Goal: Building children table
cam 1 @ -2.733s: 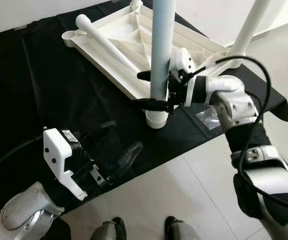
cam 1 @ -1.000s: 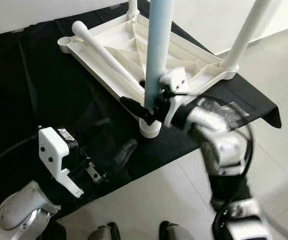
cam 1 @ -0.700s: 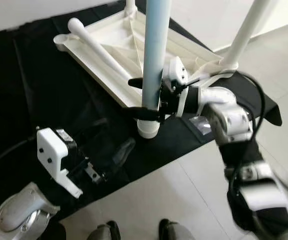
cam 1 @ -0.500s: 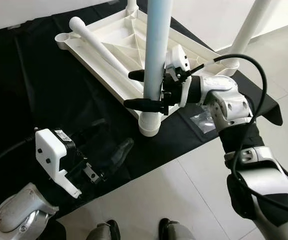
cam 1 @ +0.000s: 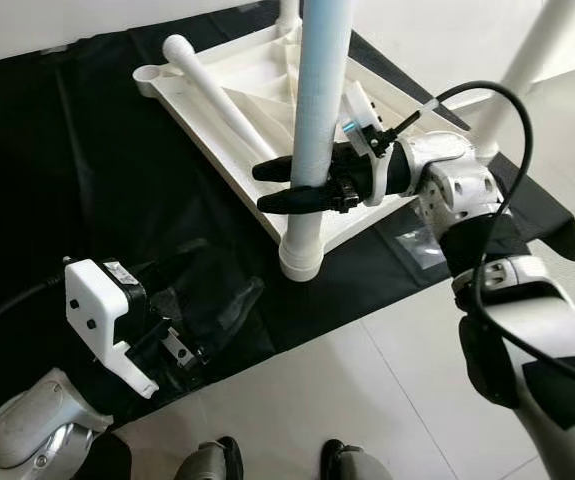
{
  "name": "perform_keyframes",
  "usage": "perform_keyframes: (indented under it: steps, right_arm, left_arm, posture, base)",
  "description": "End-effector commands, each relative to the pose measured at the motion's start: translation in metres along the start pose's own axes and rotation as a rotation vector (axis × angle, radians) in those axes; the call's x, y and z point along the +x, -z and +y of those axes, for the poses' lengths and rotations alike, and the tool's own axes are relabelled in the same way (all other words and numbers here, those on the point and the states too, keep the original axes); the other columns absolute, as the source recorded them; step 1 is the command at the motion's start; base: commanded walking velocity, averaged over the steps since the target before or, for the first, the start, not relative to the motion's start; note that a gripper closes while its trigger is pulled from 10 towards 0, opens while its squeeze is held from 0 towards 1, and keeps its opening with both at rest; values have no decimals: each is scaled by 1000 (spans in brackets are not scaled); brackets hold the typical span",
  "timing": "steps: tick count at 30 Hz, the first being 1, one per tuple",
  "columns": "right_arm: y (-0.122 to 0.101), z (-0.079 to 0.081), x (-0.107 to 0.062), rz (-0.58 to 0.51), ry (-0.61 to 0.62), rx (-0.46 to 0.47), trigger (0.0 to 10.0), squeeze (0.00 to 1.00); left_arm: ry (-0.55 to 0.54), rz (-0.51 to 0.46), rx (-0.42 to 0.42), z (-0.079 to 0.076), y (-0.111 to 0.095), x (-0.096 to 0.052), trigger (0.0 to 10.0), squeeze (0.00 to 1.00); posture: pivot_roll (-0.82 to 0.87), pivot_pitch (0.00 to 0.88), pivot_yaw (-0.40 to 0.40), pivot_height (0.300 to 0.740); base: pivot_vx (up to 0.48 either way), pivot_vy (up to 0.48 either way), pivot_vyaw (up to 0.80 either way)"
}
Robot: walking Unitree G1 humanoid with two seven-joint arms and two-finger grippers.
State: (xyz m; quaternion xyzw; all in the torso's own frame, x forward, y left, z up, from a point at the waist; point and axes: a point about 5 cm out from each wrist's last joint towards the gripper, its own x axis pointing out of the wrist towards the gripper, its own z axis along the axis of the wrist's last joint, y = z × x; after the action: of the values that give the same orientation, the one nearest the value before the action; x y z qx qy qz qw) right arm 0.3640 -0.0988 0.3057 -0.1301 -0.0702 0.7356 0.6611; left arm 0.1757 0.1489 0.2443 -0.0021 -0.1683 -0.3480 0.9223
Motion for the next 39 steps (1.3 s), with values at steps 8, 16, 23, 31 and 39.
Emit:
perform_keyframes:
  steps: [8,16,23,31,39]
  right_arm:
    - [2,-1,-12,38,150,-96,0,0]
    - [76,56,29,53,1085,180,0,0]
    - [80,74,44,73,1177,183,0,0]
    - [48,47,42,-39,1179,99,10000,0]
    - [5,37,52,-138,719,-53,10000,1000]
  left_arm:
    - [18,9,9,-3,-1,-1,10000,0]
    - [18,14,9,-1,-1,-3,10000,0]
    - [30,23,9,1,0,-2,10000,0]
    - [30,12,21,5,-2,1,10000,0]
    - [19,22,18,6,0,-1,10000,0]
  posture:
    - [53,245,-24,740]
    - [51,263,-8,740]
    - [44,246,11,740]
    - [73,228,29,740]
    - [77,245,23,740]
  base:
    - [0,0,0]
    - [0,0,0]
    - [0,0,0]
    - [0,0,0]
    - [0,0,0]
